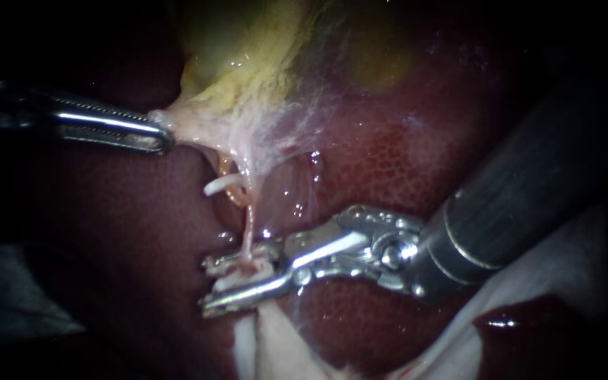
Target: Clipping second clip right tube
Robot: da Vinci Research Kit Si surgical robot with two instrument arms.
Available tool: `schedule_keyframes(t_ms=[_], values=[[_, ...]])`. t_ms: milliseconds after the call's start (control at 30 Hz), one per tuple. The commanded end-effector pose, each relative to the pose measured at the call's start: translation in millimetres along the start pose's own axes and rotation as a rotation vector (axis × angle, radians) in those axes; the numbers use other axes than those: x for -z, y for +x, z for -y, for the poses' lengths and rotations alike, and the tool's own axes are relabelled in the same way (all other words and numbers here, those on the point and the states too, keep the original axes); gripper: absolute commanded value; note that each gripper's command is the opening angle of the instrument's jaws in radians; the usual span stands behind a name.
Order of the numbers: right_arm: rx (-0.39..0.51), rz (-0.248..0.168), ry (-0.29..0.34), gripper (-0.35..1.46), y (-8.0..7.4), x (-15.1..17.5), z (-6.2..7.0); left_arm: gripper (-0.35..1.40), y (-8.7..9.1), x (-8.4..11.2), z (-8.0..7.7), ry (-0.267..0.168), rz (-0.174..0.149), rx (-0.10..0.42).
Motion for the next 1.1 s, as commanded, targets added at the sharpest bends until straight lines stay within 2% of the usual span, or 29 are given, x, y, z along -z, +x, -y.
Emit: schedule_keyframes(t_ms=[33, 433, 600, 733, 1100], values=[[0.0, -0.003, -0.006, 0.35, 0.0, 0.1, 0.0, -0.35, 0.0, 0.0, 0.0, 0.0, 0.0, 0.0], [-0.034, -0.009, -0.007, -0.05, 0.7, 0.6, 0.3, -0.35, 0.0, -0.1, 0.0, -0.003, 0.0, 0.0], [-0.047, -0.009, -0.006, -0.34, 0.7, 0.7, 0.4, -0.35, -0.1, -0.1, 0.0, -0.002, 0.0, -0.001], [-0.088, -0.011, -0.005, -0.35, 0.7, 0.9, 0.4, -0.35, -0.1, -0.1, 0.0, -0.002, 0.0, -0.001], [-0.089, 0.002, -0.014, -0.35, 0.6, 1.0, 0.4, -0.35, -0.1, -0.2, 0.0, -0.002, 0.0, -0.001]])
